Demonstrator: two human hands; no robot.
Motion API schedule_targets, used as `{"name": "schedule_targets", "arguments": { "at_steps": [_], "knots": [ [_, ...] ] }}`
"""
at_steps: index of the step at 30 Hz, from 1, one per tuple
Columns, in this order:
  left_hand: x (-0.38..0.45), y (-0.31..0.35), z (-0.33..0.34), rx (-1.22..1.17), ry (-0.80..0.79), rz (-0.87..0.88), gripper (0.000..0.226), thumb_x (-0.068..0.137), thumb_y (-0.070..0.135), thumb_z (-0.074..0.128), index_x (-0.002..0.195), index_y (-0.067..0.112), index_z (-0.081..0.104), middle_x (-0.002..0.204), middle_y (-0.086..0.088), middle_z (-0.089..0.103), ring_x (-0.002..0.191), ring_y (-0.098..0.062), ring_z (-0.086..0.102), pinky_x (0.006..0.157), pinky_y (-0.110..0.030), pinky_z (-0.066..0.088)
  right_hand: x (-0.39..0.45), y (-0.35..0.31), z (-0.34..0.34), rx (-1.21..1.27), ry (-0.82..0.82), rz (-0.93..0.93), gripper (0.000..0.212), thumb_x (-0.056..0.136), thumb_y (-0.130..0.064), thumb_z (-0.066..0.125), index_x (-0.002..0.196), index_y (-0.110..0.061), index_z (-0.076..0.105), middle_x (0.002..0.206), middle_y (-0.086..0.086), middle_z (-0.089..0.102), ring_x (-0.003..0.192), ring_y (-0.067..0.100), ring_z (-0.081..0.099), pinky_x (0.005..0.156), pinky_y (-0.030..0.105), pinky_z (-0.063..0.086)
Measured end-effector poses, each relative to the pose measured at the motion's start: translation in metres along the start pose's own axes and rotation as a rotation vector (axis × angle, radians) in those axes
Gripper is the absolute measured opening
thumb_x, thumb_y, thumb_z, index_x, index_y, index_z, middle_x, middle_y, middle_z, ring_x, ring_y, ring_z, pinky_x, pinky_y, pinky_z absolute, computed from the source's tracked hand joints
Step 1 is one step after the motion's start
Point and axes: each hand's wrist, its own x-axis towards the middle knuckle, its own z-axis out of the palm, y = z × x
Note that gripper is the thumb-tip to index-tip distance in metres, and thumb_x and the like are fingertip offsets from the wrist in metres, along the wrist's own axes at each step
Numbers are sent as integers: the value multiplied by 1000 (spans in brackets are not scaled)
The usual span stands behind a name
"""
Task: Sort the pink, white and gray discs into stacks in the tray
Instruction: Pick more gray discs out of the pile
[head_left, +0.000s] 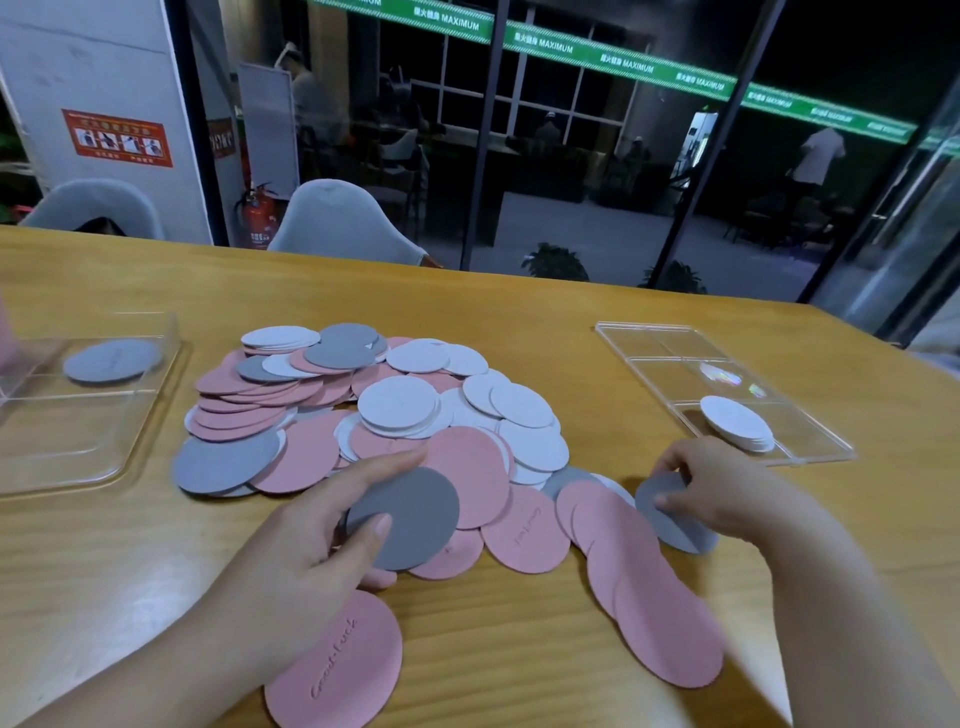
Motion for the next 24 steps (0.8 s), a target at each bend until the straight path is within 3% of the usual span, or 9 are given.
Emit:
{"name": "schedule_targets", "arguments": {
  "at_steps": [3,5,8,11,14,17,19,21,24],
  "knots": [
    [1,-1,1,-19,4,-17,59,92,4,49,104,61,58,107,25,60,88,-7,67,74,-37,57,3,-7,2,66,174,-133,15,86,-9,57,77,-21,56,98,6,53,80,19,51,55,22,34],
    [1,1,2,-43,9,-18,61,92,1,49,100,61,60,104,26,60,90,-6,65,71,-34,58,2,-16,1,137,299,-275,19,90,-8,53,79,-24,53,96,1,49,80,12,47,59,23,29],
    [1,4,3,-85,27,-23,64,91,-3,48,95,59,63,99,25,62,92,-6,62,66,-31,58,-11,-36,-2,306,386,-482,24,91,-6,52,80,-28,53,88,-11,47,76,-1,45,66,12,33],
    [3,4,3,-140,60,-22,54,92,3,53,94,56,64,96,20,64,91,-9,63,64,-29,58,-27,-57,-2,542,282,-588,22,89,-5,56,79,-24,59,84,-8,55,70,2,48,66,10,37],
    [4,5,1,-209,30,-25,30,70,40,71,96,54,64,100,18,66,93,-10,65,62,-29,57,-37,-73,6,716,59,-614,18,88,-2,58,81,-18,61,73,-7,59,62,5,53,62,15,42],
    [3,4,0,-236,-44,-27,64,38,69,79,99,53,64,104,16,67,92,-8,66,62,-29,57,-42,-86,20,759,-92,-600,17,86,-1,60,81,-17,59,67,-5,59,55,4,56,56,17,43],
    [3,2,2,-215,-28,-34,59,44,58,84,99,54,63,105,14,67,91,-12,67,63,-31,57,-43,-92,31,747,-130,-606,17,85,-4,63,80,-20,61,66,-6,62,58,7,60,59,24,47],
    [4,-1,3,-148,9,-16,41,71,27,77,98,55,63,105,15,66,87,-16,66,63,-35,58,-43,-95,38,712,-135,-613,18,85,-7,65,77,-23,63,64,-10,64,60,8,63,63,29,51],
    [5,-5,2,-95,2,-31,57,86,0,59,97,56,63,105,17,65,79,-17,65,62,-35,57,-34,-87,34,636,-38,-566,18,83,-12,68,74,-28,65,66,-14,66,64,4,63,64,24,51]
  ]
}}
